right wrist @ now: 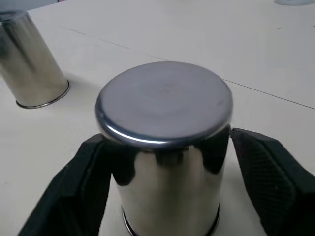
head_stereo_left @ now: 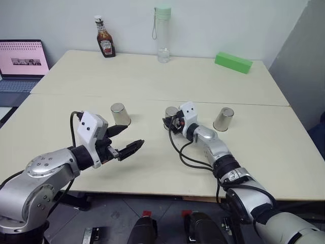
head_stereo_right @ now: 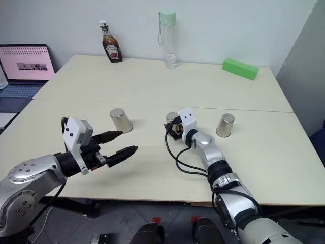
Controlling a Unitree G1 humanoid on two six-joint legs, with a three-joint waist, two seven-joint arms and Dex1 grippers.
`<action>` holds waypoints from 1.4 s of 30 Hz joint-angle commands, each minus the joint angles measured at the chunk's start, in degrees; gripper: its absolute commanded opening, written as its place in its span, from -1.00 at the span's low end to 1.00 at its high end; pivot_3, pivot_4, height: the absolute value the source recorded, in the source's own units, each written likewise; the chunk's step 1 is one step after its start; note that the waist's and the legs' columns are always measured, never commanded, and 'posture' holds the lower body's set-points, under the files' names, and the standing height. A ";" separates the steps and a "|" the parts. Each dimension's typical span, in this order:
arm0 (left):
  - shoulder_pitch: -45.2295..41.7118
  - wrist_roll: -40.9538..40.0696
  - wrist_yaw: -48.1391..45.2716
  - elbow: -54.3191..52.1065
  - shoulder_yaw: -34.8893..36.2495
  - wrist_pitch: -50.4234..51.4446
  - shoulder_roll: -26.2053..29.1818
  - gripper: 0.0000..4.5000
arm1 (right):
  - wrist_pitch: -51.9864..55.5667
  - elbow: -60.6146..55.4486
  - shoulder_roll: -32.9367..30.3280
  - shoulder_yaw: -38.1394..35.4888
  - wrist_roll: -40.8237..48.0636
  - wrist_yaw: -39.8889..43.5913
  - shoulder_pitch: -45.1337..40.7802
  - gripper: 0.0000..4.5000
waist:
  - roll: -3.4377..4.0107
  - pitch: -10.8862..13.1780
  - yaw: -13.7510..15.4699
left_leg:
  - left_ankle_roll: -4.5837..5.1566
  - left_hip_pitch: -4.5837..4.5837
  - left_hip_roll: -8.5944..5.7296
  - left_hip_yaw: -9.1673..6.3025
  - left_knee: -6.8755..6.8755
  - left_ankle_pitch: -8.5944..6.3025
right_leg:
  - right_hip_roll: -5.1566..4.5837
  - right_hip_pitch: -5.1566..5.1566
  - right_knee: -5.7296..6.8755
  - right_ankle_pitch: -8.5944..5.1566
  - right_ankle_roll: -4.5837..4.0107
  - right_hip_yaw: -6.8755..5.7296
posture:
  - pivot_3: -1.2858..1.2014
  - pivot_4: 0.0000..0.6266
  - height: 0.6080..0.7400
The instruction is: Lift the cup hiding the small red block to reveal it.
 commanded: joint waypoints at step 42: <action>0.29 1.24 -2.27 3.01 2.05 -1.01 4.50 1.00 | 56.83 -78.28 -22.40 -7.19 9.90 4.58 26.11 0.99 | 0.22 0.13 0.31 | 0.00 -0.21 0.00 -0.13 -0.01 0.00 | -0.06 -0.12 -0.10 -0.16 0.22 -0.12 | 0.03 -0.52 1.00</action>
